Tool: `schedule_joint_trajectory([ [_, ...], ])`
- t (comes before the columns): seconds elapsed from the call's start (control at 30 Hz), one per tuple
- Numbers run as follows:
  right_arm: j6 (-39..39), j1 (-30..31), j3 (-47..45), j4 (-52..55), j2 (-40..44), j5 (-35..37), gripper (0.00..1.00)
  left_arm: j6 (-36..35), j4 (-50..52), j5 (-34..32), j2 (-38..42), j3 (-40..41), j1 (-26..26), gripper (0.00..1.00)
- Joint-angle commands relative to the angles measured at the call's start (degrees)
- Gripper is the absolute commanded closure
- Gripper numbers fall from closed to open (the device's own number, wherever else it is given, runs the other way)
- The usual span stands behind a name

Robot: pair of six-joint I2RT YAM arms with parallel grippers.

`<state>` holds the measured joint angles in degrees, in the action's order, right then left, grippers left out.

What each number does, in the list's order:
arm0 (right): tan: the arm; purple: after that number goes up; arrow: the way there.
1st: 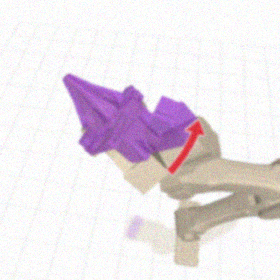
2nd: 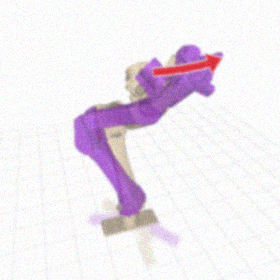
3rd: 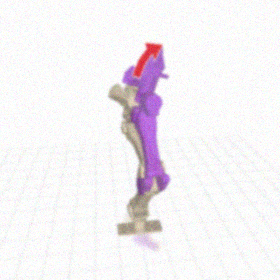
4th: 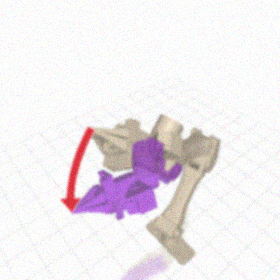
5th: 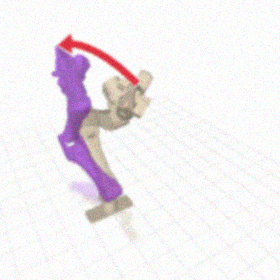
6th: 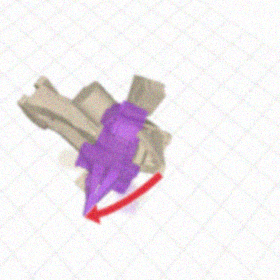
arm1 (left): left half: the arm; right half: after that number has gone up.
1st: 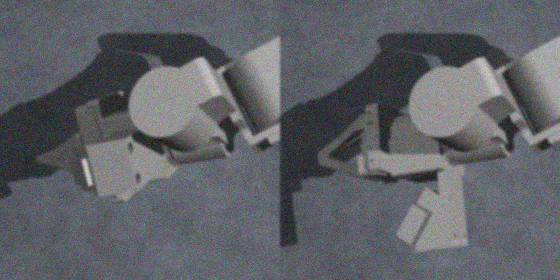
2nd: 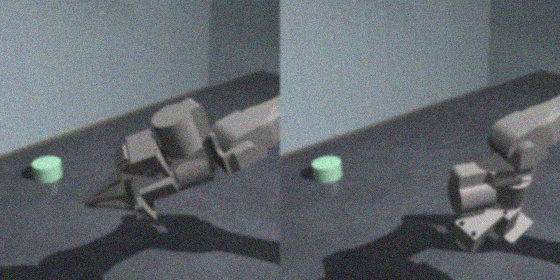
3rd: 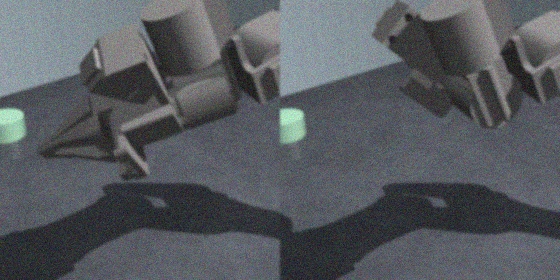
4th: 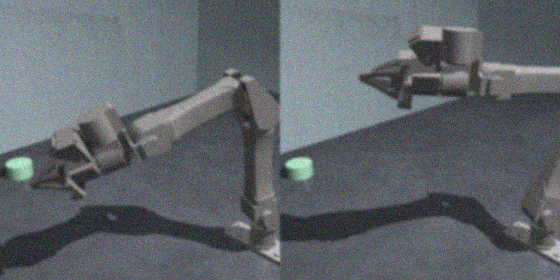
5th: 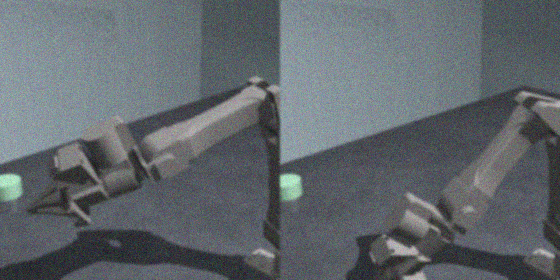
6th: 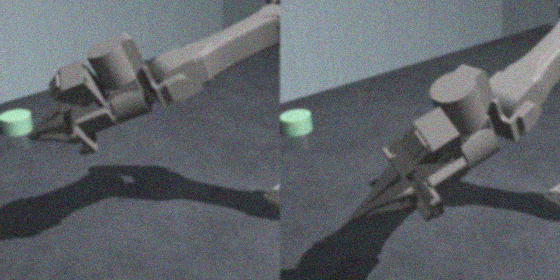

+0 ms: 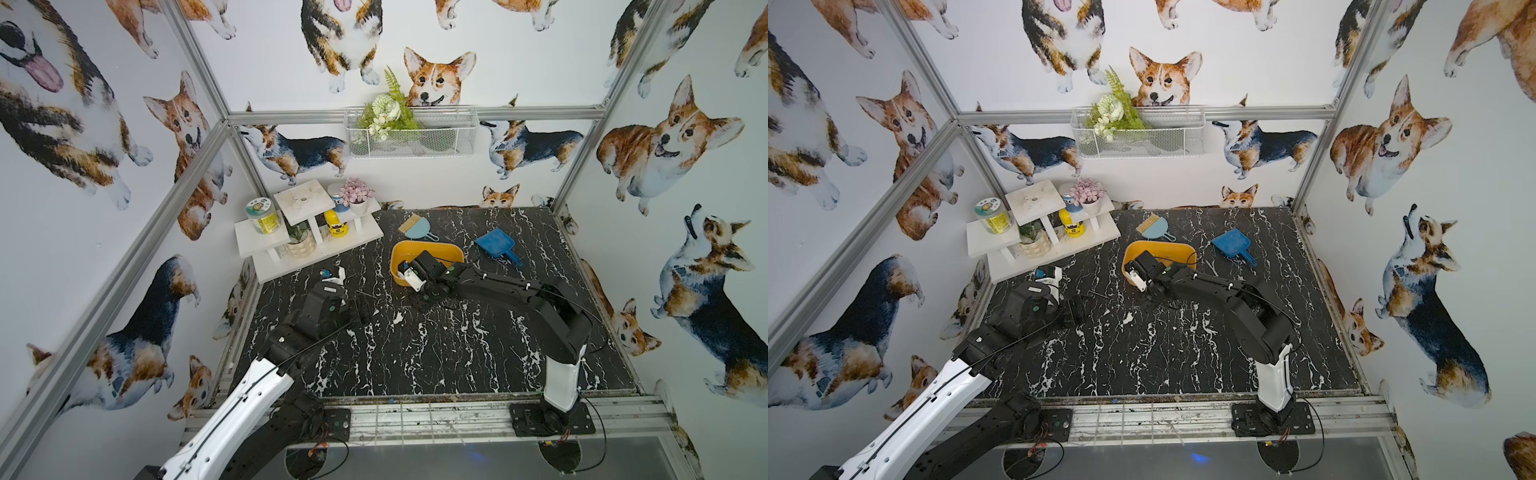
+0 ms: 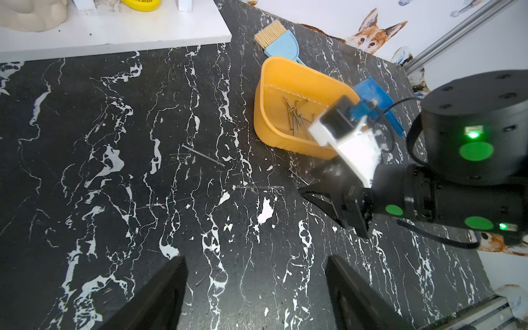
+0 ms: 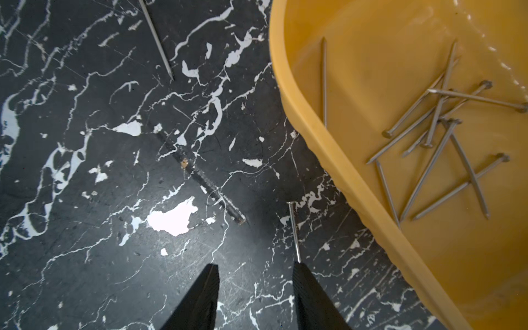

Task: Put the nails on the desktop into the storage box
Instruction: Pick up the nail from the center of the board.

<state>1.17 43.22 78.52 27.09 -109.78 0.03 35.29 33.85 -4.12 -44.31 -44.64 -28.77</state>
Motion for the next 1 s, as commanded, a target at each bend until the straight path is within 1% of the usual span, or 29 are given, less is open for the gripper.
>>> schedule_joint_trajectory([
  [0.0,-0.68,0.11,1.4,-0.82,-1.67,1.67,0.54,0.75,0.31,0.35,0.68,0.59,0.22,0.17],
  [0.2,-0.57,0.11,2.84,-1.08,-4.42,2.12,0.57,0.06,0.17,2.22,0.42,1.04,0.36,0.15],
  [0.37,-0.32,0.11,4.0,-1.08,-6.27,2.9,0.62,-0.22,0.17,2.67,0.48,1.05,0.39,0.15],
  [0.77,-0.16,0.11,5.41,-1.42,-8.53,4.78,0.64,-0.4,-0.36,3.33,0.3,1.4,0.65,0.14],
  [0.97,-0.2,0.11,6.53,-1.25,-9.97,4.72,0.66,-0.57,-0.37,3.41,0.23,1.22,0.74,0.13],
])
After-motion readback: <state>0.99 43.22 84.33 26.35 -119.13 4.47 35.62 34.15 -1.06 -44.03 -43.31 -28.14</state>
